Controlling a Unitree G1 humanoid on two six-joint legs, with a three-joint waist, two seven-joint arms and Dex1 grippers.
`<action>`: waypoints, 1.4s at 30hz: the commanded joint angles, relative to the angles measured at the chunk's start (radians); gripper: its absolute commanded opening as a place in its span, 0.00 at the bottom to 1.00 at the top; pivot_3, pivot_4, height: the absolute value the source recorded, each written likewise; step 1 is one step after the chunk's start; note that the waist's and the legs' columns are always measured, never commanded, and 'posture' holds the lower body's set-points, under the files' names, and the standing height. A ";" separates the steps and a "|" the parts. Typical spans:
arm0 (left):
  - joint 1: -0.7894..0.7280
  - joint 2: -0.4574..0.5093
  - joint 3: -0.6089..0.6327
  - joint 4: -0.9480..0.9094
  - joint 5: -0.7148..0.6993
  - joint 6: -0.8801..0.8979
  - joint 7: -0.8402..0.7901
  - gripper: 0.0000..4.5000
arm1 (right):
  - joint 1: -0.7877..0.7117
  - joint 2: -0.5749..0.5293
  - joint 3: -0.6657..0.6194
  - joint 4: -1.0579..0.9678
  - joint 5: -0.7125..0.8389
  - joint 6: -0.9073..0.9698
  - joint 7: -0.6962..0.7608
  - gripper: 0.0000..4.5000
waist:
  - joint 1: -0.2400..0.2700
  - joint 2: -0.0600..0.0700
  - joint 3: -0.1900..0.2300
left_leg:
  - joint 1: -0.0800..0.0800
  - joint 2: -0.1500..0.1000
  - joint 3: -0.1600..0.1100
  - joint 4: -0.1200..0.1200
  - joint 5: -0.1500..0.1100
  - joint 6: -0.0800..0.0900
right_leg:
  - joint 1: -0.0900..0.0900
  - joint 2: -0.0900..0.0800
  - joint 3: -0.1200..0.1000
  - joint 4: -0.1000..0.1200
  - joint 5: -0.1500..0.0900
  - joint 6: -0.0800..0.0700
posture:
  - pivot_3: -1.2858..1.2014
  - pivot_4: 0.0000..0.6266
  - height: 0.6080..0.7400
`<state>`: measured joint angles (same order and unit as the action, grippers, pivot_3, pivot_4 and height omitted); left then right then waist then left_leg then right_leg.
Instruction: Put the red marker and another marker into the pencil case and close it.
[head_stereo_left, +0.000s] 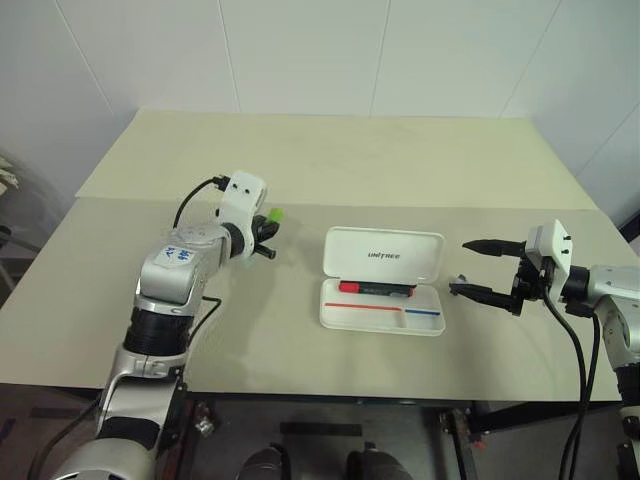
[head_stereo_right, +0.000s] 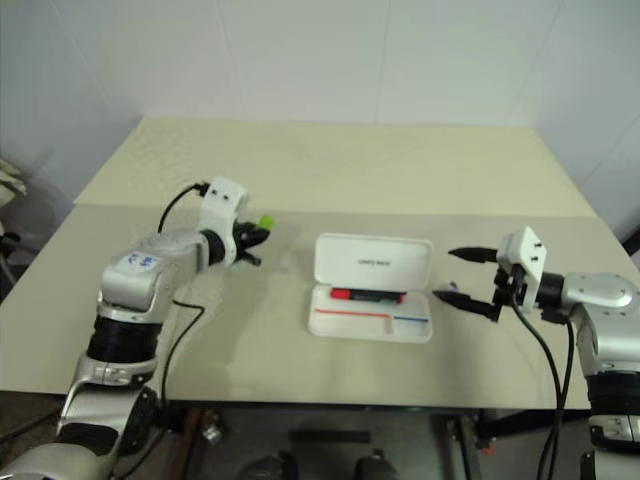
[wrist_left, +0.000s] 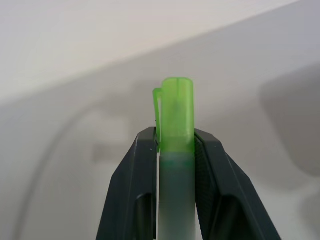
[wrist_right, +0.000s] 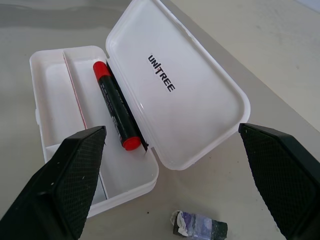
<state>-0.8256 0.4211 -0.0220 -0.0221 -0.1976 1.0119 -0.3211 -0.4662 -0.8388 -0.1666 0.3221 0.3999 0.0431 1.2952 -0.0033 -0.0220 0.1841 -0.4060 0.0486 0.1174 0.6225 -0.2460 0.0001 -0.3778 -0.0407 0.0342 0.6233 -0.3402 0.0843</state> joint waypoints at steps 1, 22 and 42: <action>-0.039 0.028 -0.025 -0.002 0.001 -0.107 -0.079 0.13 | -0.012 -0.001 -0.028 -0.010 0.014 -0.014 -0.005 1.00 | 0.000 0.000 0.000 | 0.000 0.000 0.000 0.001 0.000 0.000 | 0.000 0.000 0.000 0.001 0.000 0.000 | 0.52 0.24 1.00; -0.052 0.091 -0.226 -0.174 -0.017 -0.485 -0.590 0.13 | 0.037 -0.005 -0.058 -0.056 0.031 -0.016 -0.056 1.00 | -0.001 0.000 0.000 | 0.000 0.000 0.001 0.006 -0.001 0.003 | 0.000 0.000 0.005 0.005 0.000 0.000 | 0.52 0.24 1.00; 0.059 0.017 -0.494 -0.179 0.439 -0.776 -0.434 0.13 | 0.133 -0.009 -0.111 -0.140 0.047 0.005 -0.100 1.00 | -0.002 0.000 0.000 | 0.001 0.000 0.002 0.008 -0.001 0.006 | 0.001 0.000 0.008 0.007 0.000 0.001 | 0.52 0.24 1.00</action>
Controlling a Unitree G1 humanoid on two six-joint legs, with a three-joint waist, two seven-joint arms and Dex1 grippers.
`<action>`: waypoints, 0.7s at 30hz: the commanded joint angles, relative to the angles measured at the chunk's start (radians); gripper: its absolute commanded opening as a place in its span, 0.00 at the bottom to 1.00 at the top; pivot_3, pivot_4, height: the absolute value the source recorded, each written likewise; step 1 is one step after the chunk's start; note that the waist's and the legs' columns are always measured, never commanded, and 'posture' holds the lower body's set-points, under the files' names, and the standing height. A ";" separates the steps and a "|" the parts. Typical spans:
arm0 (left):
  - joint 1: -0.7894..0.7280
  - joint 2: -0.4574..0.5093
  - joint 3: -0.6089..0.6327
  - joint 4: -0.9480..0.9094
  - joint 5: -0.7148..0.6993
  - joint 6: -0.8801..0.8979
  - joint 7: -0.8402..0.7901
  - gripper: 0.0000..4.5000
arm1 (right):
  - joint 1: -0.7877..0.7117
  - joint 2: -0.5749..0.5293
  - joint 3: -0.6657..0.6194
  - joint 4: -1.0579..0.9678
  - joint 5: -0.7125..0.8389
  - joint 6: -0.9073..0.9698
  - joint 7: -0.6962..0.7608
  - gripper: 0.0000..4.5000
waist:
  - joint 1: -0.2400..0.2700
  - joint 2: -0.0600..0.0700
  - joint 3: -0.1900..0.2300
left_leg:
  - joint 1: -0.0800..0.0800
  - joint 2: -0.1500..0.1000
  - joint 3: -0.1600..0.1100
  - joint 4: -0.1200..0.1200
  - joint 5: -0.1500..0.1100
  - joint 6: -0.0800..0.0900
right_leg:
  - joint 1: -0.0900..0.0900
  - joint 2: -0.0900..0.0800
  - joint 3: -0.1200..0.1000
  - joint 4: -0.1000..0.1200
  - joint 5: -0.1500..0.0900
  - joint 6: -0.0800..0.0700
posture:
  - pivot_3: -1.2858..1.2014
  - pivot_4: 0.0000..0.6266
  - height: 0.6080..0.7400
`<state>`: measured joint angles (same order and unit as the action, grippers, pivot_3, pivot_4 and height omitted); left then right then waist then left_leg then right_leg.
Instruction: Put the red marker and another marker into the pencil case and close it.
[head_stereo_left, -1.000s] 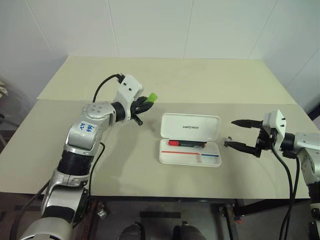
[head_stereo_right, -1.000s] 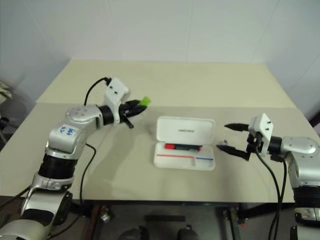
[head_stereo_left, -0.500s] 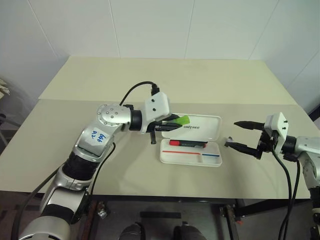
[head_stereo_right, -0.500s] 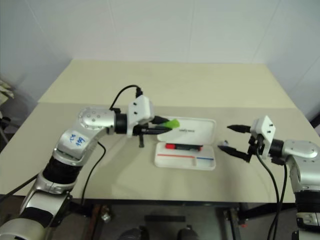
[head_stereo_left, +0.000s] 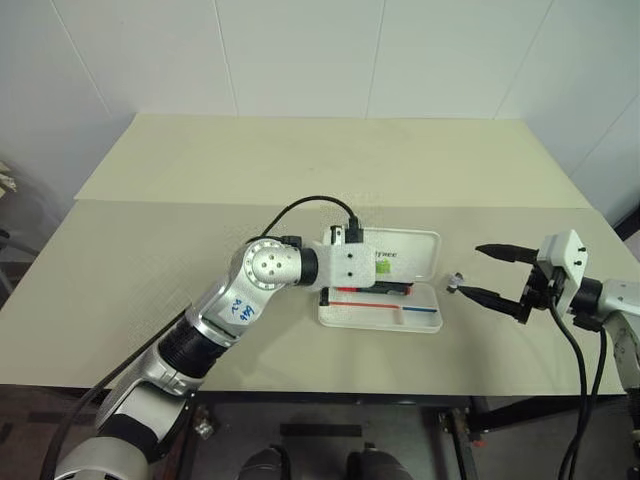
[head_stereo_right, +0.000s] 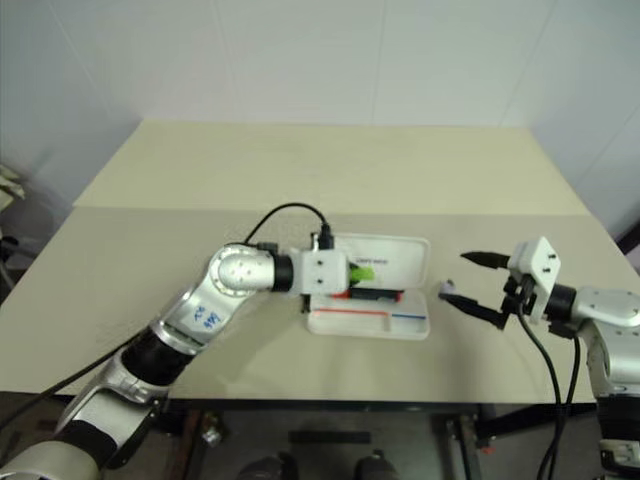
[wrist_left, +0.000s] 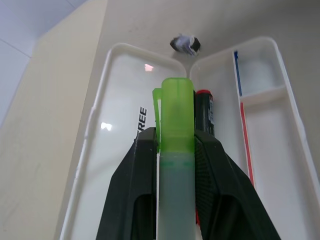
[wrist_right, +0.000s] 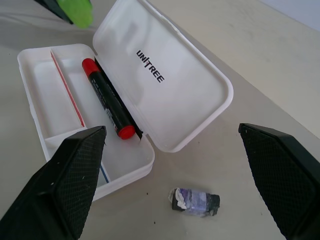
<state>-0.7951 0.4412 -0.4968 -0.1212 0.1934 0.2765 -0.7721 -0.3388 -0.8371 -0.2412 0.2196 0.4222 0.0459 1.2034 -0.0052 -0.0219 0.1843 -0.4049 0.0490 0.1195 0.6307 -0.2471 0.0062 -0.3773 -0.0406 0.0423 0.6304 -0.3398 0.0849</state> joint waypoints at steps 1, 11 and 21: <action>0.043 -0.003 -0.023 -0.090 0.064 -0.050 0.021 0.13 | 0.010 -0.011 -0.039 -0.041 0.026 0.004 -0.008 1.00 | 0.000 0.000 0.000 | 0.000 0.000 0.000 0.000 0.000 0.000 | 0.000 0.000 0.000 0.000 0.000 0.000 | 0.52 0.24 1.00; 0.190 -0.035 0.052 -0.068 0.005 -0.259 0.068 0.13 | 0.024 -0.013 -0.038 -0.052 0.026 0.021 -0.006 1.00 | 0.001 0.000 0.000 | 0.001 -0.001 0.000 0.001 0.000 0.002 | 0.000 -0.002 0.000 0.005 0.000 0.000 | 0.52 0.24 1.00; 0.164 -0.064 0.129 0.196 -0.170 -0.496 -0.056 0.13 | 0.030 -0.010 -0.038 -0.059 0.028 0.023 -0.009 1.00 | 0.000 0.000 0.000 | 0.004 -0.001 0.000 0.002 0.000 0.006 | 0.000 -0.002 0.000 0.010 0.000 0.000 | 0.52 0.24 1.00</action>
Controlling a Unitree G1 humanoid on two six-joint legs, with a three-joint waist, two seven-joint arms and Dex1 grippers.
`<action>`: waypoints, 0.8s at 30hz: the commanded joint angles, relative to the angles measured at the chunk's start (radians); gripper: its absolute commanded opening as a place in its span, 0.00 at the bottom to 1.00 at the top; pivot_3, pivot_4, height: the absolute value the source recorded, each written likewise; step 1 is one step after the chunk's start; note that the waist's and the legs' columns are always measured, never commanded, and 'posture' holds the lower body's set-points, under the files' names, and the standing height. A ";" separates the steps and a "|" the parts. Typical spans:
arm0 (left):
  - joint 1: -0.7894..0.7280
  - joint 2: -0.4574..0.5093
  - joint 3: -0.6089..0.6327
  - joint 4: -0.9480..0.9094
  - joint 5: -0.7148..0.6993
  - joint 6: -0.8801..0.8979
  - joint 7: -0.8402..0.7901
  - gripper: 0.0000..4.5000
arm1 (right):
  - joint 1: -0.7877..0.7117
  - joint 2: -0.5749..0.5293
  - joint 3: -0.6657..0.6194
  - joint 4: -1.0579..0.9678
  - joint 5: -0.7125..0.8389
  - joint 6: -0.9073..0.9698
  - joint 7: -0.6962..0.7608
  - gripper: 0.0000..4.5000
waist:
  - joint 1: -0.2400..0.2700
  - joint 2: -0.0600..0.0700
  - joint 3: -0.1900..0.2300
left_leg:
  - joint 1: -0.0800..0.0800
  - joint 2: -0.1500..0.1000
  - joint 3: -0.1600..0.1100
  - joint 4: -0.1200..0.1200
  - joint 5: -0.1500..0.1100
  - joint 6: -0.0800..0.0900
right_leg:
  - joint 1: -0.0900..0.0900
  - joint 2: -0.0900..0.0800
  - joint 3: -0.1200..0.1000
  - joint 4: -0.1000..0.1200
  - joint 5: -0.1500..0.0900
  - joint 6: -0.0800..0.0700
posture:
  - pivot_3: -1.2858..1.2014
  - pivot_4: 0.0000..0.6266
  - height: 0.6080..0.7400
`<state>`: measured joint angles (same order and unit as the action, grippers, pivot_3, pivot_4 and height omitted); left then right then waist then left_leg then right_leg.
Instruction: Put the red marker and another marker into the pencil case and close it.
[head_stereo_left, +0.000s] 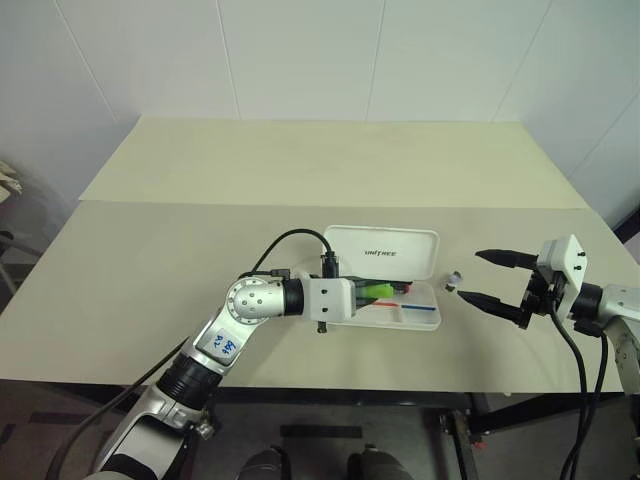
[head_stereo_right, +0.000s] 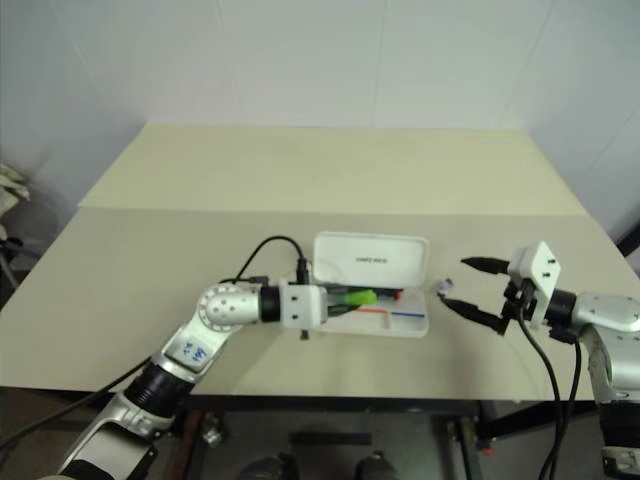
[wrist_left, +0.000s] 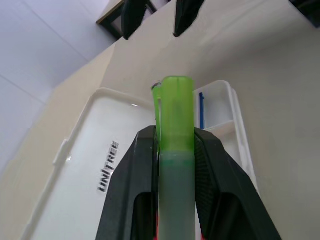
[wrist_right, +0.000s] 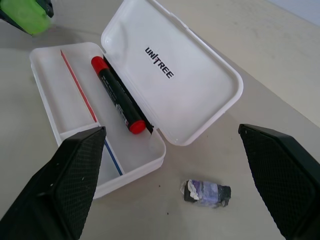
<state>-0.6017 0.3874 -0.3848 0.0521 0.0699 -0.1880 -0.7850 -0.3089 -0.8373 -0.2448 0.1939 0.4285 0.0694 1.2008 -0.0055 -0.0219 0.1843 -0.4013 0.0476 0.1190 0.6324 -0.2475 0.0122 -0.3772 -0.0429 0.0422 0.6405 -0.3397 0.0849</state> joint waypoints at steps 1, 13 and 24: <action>-0.039 -0.010 0.014 0.052 -0.067 -0.039 -0.084 0.13 | 0.004 -0.010 -0.036 -0.038 0.022 0.000 -0.009 1.00 | 0.000 0.000 0.000 | 0.000 0.000 0.000 0.000 0.000 0.000 | 0.000 0.000 0.000 0.000 0.000 0.000 | 0.52 0.24 1.00; -0.219 -0.063 0.013 0.370 -0.064 -0.117 -0.240 0.13 | 0.071 -0.015 -0.070 -0.108 0.040 0.018 -0.043 1.00 | 0.001 0.000 0.000 | -0.002 -0.001 0.000 0.002 0.000 0.000 | 0.000 0.000 -0.001 -0.001 0.000 0.000 | 0.52 0.24 1.00; -0.227 -0.101 0.007 0.349 -0.062 -0.053 -0.302 0.13 | 0.118 -0.013 -0.093 -0.153 0.049 0.030 -0.071 1.00 | -0.001 0.000 0.000 | -0.001 0.000 -0.001 0.001 0.000 0.000 | 0.000 0.001 -0.001 0.000 0.000 0.000 | 0.52 0.24 1.00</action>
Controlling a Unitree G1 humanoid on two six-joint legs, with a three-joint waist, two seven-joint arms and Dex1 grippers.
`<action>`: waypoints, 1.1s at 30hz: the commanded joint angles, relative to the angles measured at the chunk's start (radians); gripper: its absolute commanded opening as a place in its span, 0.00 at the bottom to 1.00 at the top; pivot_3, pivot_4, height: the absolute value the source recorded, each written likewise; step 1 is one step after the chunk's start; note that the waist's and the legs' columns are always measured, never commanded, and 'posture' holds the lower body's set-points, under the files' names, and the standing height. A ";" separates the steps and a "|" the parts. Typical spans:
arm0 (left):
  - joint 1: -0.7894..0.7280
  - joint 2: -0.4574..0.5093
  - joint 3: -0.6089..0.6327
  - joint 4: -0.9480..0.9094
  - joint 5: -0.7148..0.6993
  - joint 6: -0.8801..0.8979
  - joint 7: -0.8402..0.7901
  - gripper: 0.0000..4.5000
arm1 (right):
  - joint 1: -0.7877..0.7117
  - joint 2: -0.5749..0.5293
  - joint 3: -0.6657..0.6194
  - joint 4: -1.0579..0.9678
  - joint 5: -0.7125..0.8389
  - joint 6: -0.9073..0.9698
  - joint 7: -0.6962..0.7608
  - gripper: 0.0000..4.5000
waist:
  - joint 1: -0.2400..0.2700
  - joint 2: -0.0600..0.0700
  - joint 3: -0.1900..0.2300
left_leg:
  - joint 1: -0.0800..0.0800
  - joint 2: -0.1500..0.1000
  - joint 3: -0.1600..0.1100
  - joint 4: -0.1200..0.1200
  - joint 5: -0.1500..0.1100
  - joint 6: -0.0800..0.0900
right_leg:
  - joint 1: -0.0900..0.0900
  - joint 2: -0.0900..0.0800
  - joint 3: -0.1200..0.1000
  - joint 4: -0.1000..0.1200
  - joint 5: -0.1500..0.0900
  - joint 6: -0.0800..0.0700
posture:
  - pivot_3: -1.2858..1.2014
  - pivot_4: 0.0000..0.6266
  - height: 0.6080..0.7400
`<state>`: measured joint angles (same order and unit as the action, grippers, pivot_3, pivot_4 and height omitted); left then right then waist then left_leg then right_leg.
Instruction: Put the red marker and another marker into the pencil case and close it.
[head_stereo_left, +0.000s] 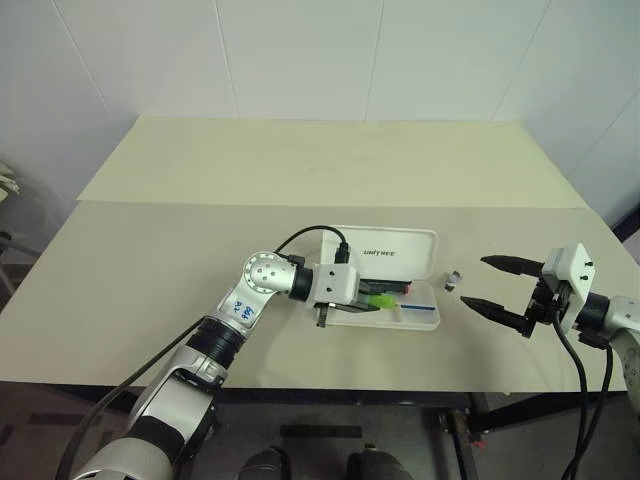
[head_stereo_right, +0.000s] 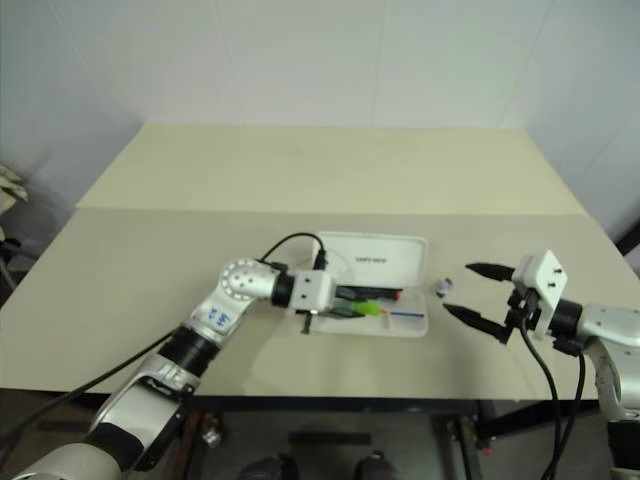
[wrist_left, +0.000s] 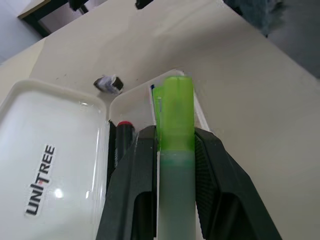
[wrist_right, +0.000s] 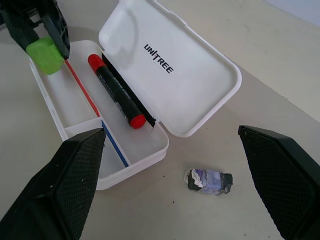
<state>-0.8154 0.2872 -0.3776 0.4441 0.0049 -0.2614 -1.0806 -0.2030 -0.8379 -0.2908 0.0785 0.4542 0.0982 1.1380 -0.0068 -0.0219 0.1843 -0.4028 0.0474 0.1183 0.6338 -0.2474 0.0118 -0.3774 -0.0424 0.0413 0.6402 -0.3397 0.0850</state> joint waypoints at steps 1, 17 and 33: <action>-0.012 -0.002 0.000 -0.045 0.007 0.025 -0.005 0.13 | 0.014 -0.012 -0.047 -0.040 0.023 0.002 -0.011 1.00 | 0.000 0.000 0.000 | 0.000 0.000 0.000 0.000 0.000 0.000 | 0.000 0.000 0.000 0.000 0.000 0.000 | 0.52 0.24 1.00; 0.022 -0.020 -0.013 -0.117 0.049 0.131 0.041 0.57 | -0.001 -0.010 -0.034 -0.028 0.018 0.001 -0.016 1.00 | 0.001 0.000 0.000 | 0.000 0.000 0.000 0.000 0.000 0.000 | 0.000 0.000 0.000 0.000 0.000 0.000 | 0.52 0.24 1.00; 0.031 0.006 0.010 -0.180 0.074 0.241 0.117 1.00 | -0.010 -0.010 -0.034 -0.020 0.015 -0.003 -0.016 1.00 | 0.000 0.000 0.000 | 0.000 0.000 0.000 0.002 0.000 0.001 | 0.000 0.000 0.000 0.002 0.000 0.000 | 0.52 0.24 1.00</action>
<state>-0.7770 0.2880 -0.3893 0.3142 0.0761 -0.0318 -0.9787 -0.2027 -0.8378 -0.2927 0.0721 0.4545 0.1082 1.1234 -0.0069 -0.0219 0.1843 -0.4027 0.0474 0.1181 0.6354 -0.2478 0.0126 -0.3774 -0.0424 0.0415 0.6423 -0.3397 0.0850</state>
